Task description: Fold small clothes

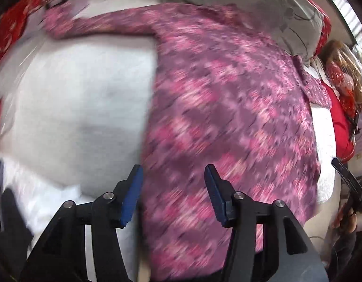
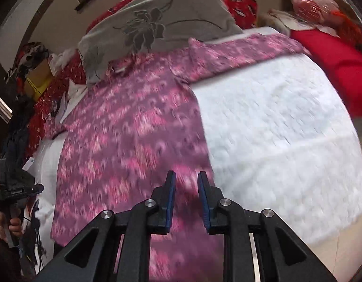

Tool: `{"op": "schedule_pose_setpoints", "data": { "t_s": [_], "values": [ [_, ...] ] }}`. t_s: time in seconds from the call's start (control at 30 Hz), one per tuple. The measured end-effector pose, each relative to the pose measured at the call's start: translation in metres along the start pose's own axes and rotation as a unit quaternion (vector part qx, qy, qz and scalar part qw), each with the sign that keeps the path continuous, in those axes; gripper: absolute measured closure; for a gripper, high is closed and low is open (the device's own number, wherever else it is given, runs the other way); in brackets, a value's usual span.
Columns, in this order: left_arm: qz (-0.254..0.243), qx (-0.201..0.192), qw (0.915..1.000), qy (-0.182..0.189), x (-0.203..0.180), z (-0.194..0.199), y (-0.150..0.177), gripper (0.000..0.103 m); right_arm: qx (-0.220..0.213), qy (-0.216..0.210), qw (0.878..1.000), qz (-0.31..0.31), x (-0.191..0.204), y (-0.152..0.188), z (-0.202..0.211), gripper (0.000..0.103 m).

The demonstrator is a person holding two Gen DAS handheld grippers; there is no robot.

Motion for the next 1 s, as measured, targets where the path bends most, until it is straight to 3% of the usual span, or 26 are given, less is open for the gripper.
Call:
{"op": "schedule_pose_setpoints", "data": {
  "t_s": [0.1, 0.17, 0.23, 0.3, 0.37, 0.4, 0.43, 0.5, 0.63, 0.83, 0.9, 0.97, 1.0],
  "values": [
    [-0.019, -0.015, 0.9996, -0.015, -0.035, -0.026, -0.02, 0.05, -0.001, -0.002, 1.0, 0.003, 0.001, -0.015, -0.038, 0.082],
    [-0.035, -0.02, 0.9985, -0.037, -0.047, -0.045, -0.026, 0.05, 0.032, 0.001, 0.999, 0.004, 0.001, -0.009, -0.067, 0.082],
    [-0.044, -0.003, 0.9977, -0.051, -0.057, -0.064, -0.028, 0.05, 0.062, -0.005, 0.998, -0.003, -0.008, -0.004, -0.083, 0.089],
    [-0.047, 0.007, 0.9981, -0.04, -0.062, -0.072, -0.028, 0.05, 0.031, -0.025, 0.998, -0.041, -0.028, -0.023, -0.072, 0.087],
    [-0.051, 0.008, 0.9981, -0.036, -0.062, -0.075, -0.031, 0.05, -0.022, -0.014, 0.994, -0.103, -0.075, -0.053, -0.051, 0.081],
    [-0.05, 0.007, 0.9981, -0.033, -0.062, -0.077, -0.034, 0.05, -0.051, -0.003, 0.988, -0.146, -0.112, -0.07, -0.04, 0.08],
    [-0.048, 0.007, 0.9983, -0.031, -0.062, -0.078, -0.036, 0.05, -0.067, 0.005, 0.982, -0.176, -0.138, -0.08, -0.033, 0.072],
    [-0.04, 0.007, 0.9989, -0.022, -0.06, -0.08, -0.043, 0.049, -0.101, 0.046, 0.96, -0.255, -0.218, -0.103, -0.019, 0.064],
    [-0.023, 0.004, 0.9997, -0.001, -0.061, -0.081, -0.057, 0.046, -0.112, 0.08, 0.931, -0.339, -0.308, -0.128, -0.027, 0.061],
    [-0.029, 0.007, 0.9996, 0.002, -0.072, -0.086, -0.089, 0.046, -0.127, 0.091, 0.905, -0.395, -0.361, -0.165, -0.077, 0.053],
    [-0.024, 0.002, 0.9996, 0.016, -0.08, -0.085, -0.098, 0.046, -0.139, 0.089, 0.9, -0.403, -0.365, -0.172, -0.086, 0.045],
    [-0.017, -0.005, 0.9994, 0.029, -0.089, -0.089, -0.112, 0.046, -0.153, 0.113, 0.906, -0.379, -0.368, -0.184, -0.088, 0.041],
    [-0.013, -0.01, 0.9993, 0.033, -0.094, -0.091, -0.122, 0.046, -0.147, 0.121, 0.913, -0.36, -0.366, -0.189, -0.09, 0.048]
  ]
}}
Point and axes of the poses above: each gripper's, at about its wrist camera, not at the fingertips, and z roughly against the way its jaws point, x to its left, y to its underside, the point moved 10 cm from there along -z, roughly the way its jaws point, and after that the axes turned 10 degrees about z, right-handed, at the moved point
